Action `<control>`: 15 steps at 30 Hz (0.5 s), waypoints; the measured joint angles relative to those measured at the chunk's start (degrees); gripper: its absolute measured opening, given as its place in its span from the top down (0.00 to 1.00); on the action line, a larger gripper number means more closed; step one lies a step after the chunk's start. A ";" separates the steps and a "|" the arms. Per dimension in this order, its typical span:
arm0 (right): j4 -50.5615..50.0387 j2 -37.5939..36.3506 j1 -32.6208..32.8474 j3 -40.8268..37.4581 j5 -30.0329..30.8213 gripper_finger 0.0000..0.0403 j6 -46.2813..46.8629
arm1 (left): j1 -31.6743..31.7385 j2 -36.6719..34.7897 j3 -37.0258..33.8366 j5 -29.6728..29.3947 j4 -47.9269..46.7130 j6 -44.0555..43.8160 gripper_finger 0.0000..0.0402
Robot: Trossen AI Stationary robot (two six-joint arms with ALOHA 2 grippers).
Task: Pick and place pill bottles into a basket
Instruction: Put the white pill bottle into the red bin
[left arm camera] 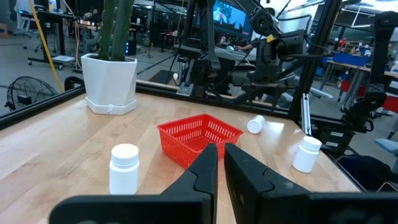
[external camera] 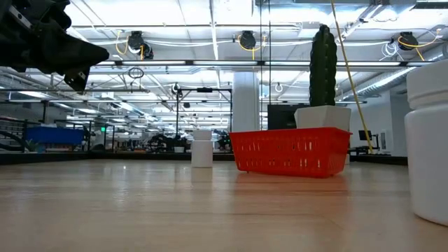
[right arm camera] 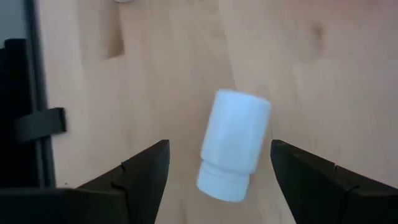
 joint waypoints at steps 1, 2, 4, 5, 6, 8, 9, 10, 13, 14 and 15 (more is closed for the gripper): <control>-0.39 0.46 0.00 -0.43 -0.96 0.33 0.40 | 0.00 -0.02 -0.01 -0.01 0.00 0.00 0.92; -0.49 0.91 0.00 -0.89 -1.52 0.33 0.97 | 0.00 -0.01 0.00 0.00 0.00 0.00 0.92; -0.07 1.77 0.07 -1.75 -2.64 0.33 1.95 | 0.00 -0.01 0.01 0.00 0.01 0.01 0.92; 1.23 2.15 0.27 -2.12 -2.89 0.33 2.01 | 0.00 -0.02 0.01 -0.02 0.00 0.00 0.92; 2.44 2.55 0.35 -2.43 -3.45 0.33 2.00 | 0.00 -0.02 -0.01 -0.02 0.00 0.00 0.92; 4.11 3.72 0.39 -2.70 -3.79 0.33 1.74 | 0.00 -0.01 -0.01 0.00 0.02 0.00 0.92; 4.54 4.30 0.38 -2.75 -3.84 0.33 1.33 | 0.00 -0.01 0.01 -0.02 0.00 0.00 0.92; 4.97 4.93 0.37 -2.77 -3.79 0.33 0.65 | 0.00 -0.01 0.01 0.00 0.02 0.00 0.92; 5.60 6.27 0.37 -2.79 -2.39 0.33 -1.12 | 0.00 -0.02 -0.01 0.00 0.00 0.00 0.92; 5.58 6.64 0.31 -2.79 -1.88 0.33 -1.29 | 0.02 -0.02 0.01 -0.02 0.02 0.00 0.92; 5.47 6.91 0.11 -2.79 -1.18 0.33 -1.35 | 0.01 -0.02 0.00 0.00 0.00 0.00 0.92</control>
